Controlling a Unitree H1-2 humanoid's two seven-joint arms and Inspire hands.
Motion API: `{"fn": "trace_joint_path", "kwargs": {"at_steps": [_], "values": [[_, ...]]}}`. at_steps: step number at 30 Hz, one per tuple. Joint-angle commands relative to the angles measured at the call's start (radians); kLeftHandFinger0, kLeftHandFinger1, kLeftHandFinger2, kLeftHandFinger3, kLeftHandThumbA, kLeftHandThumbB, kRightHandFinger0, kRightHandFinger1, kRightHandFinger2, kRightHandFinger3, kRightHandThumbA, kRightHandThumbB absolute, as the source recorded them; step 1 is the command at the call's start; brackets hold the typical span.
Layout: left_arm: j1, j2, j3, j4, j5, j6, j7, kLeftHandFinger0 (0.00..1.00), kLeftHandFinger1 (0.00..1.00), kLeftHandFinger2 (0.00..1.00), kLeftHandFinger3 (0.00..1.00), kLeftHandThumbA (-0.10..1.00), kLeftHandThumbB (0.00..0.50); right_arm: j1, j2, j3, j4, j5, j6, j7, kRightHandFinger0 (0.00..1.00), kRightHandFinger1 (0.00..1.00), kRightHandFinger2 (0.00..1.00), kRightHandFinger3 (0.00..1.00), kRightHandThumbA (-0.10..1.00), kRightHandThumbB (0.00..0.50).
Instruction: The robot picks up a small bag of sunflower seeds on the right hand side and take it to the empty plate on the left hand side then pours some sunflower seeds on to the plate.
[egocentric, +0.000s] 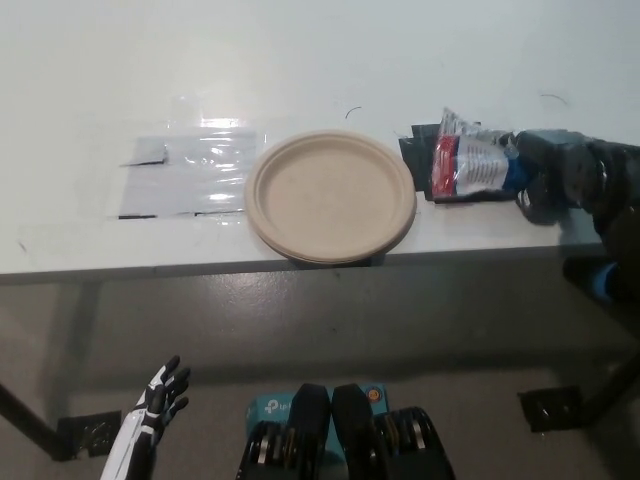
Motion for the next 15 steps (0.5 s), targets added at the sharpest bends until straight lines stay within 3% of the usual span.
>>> {"fn": "trace_joint_path", "kwargs": {"at_steps": [1, 2, 3, 4, 5, 6, 7, 8, 9, 10, 11, 12, 13, 15], "values": [[-0.004, 0.013, 0.013, -0.036, -0.017, -0.028, -0.01, 1.0, 1.0, 1.0, 1.0, 1.0, 0.127, -0.111, 0.046, 0.045, 0.272, -0.062, -0.051, -0.359, 0.68, 1.0, 1.0, 1.0, 0.36, 0.5], [-0.005, 0.013, 0.014, -0.035, -0.019, -0.03, -0.01, 1.0, 1.0, 1.0, 1.0, 1.0, 0.127, -0.106, 0.046, 0.082, 0.292, -0.099, -0.069, -0.446, 0.3, 0.61, 1.0, 1.0, 0.36, 0.5], [-0.007, 0.012, 0.014, -0.035, -0.019, -0.031, -0.01, 1.0, 1.0, 1.0, 1.0, 1.0, 0.128, -0.106, 0.046, 0.097, 0.301, -0.111, -0.076, -0.476, 0.16, 0.39, 0.78, 1.0, 0.36, 0.5], [-0.01, 0.013, 0.016, -0.032, -0.021, -0.037, -0.01, 1.0, 1.0, 1.0, 1.0, 1.0, 0.136, -0.092, 0.041, 0.125, 0.313, -0.137, -0.109, -0.576, 0.2, 0.36, 0.61, 1.0, 0.24, 0.448], [-0.012, 0.012, 0.017, -0.03, -0.027, -0.045, -0.012, 1.0, 1.0, 1.0, 1.0, 1.0, 0.136, -0.084, 0.036, 0.135, 0.318, -0.144, -0.141, -0.644, 0.1, 0.19, 0.31, 0.48, 0.0, 0.376], [-0.014, 0.014, 0.017, -0.034, -0.032, -0.038, -0.017, 1.0, 1.0, 1.0, 1.0, 1.0, 0.135, -0.076, 0.04, 0.102, 0.323, -0.109, -0.175, -0.699, 0.0, 0.01, 0.05, 0.29, -0.1, 0.339], [-0.014, 0.014, 0.018, -0.039, -0.034, -0.032, -0.017, 1.0, 1.0, 1.0, 1.0, 1.0, 0.145, -0.072, 0.044, 0.075, 0.328, -0.077, -0.201, -0.717, 0.0, 0.0, 0.05, 0.12, -0.1, 0.295], [-0.017, 0.015, 0.017, -0.037, -0.031, -0.035, -0.017, 1.0, 1.0, 1.0, 1.0, 1.0, 0.146, -0.074, 0.049, 0.061, 0.331, -0.059, -0.209, -0.71, 0.16, 0.18, 0.21, 0.21, -0.1, 0.281], [-0.023, 0.019, 0.018, -0.033, -0.027, -0.039, -0.017, 1.0, 1.0, 1.0, 1.0, 1.0, 0.146, -0.079, 0.056, 0.044, 0.337, -0.037, -0.218, -0.7, 0.13, 0.15, 0.19, 0.21, -0.1, 0.273], [-0.023, 0.024, 0.018, -0.037, -0.024, -0.036, -0.02, 1.0, 1.0, 1.0, 1.0, 1.0, 0.15, -0.074, 0.069, 0.017, 0.341, -0.006, -0.239, -0.708, 0.14, 0.16, 0.18, 0.13, -0.1, 0.265], [-0.026, 0.024, 0.02, -0.038, -0.029, -0.031, -0.02, 1.0, 1.0, 1.0, 1.0, 1.0, 0.147, -0.075, 0.077, -0.004, 0.341, 0.018, -0.253, -0.696, 0.09, 0.12, 0.17, 0.12, -0.1, 0.26], [-0.026, 0.023, 0.022, -0.039, -0.032, -0.028, -0.02, 1.0, 1.0, 1.0, 1.0, 1.0, 0.139, -0.075, 0.084, -0.013, 0.343, 0.029, -0.258, -0.689, 0.01, 0.04, 0.14, 0.14, -0.1, 0.257], [-0.025, 0.022, 0.023, -0.04, -0.035, -0.026, -0.019, 1.0, 1.0, 1.0, 1.0, 1.0, 0.138, -0.073, 0.09, -0.022, 0.346, 0.039, -0.262, -0.69, 0.0, 0.02, 0.13, 0.14, -0.1, 0.257], [-0.025, 0.022, 0.028, -0.036, -0.046, -0.032, -0.023, 1.0, 1.0, 1.0, 1.0, 1.0, 0.137, -0.071, 0.108, -0.053, 0.356, 0.07, -0.28, -0.687, 0.0, 0.04, 0.14, 0.17, -0.1, 0.244]]}}
